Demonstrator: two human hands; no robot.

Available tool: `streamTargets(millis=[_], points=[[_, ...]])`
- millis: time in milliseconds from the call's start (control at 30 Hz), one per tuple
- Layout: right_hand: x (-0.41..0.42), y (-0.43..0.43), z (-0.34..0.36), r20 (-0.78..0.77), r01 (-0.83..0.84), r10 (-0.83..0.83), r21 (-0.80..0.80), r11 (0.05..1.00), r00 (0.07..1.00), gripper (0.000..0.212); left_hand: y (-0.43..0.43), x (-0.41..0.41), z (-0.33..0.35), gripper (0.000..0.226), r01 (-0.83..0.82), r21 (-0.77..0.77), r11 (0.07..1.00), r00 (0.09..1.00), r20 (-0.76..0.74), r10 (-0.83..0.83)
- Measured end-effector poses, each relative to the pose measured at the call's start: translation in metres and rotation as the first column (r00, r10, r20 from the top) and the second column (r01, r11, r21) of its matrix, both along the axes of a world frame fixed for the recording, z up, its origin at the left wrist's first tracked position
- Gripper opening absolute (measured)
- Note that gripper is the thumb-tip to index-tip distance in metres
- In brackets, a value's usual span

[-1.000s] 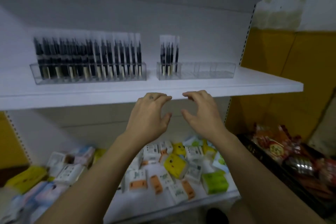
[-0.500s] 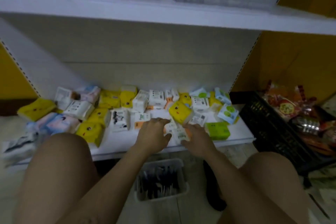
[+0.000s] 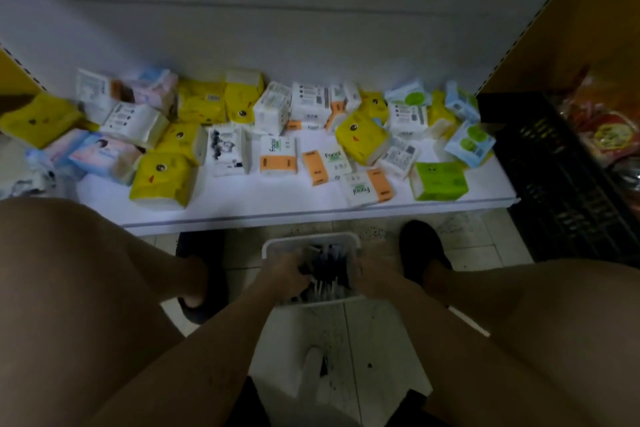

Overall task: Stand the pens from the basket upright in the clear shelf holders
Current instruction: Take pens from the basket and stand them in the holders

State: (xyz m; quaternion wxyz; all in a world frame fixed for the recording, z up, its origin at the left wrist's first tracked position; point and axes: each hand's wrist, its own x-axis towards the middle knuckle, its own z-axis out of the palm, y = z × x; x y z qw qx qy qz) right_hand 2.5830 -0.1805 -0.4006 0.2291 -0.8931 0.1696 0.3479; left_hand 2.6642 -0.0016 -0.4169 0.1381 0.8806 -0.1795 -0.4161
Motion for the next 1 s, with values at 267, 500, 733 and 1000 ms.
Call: streamTargets(millis=[267, 500, 733, 1000], points=[[0.015, 0.019, -0.070, -0.193, 0.057, -0.041, 0.078, 0.995, 0.980, 0.036, -0.001, 0.021, -0.061, 0.018, -0.126, 0.067, 0.990, 0.976, -0.168, 0.135], [0.017, 0.025, -0.109, -0.238, 0.101, -0.073, 0.109, 0.989, 0.968, 0.034, -0.007, 0.005, -0.116, 0.046, -0.051, 0.005, 0.999, 0.954, -0.294, 0.051], [0.005, 0.004, -0.121, -0.259, 0.177, -0.142, 0.118, 0.977, 0.955, 0.021, -0.003, 0.001, -0.131, 0.032, -0.180, -0.013, 0.984, 0.926, -0.340, 0.165], [0.031, 0.014, -0.128, -0.152, 0.316, -0.296, 0.125, 0.941, 0.943, 0.023, -0.002, -0.010, -0.114, 0.021, -0.525, -0.052, 0.850, 0.847, -0.132, 0.515]])
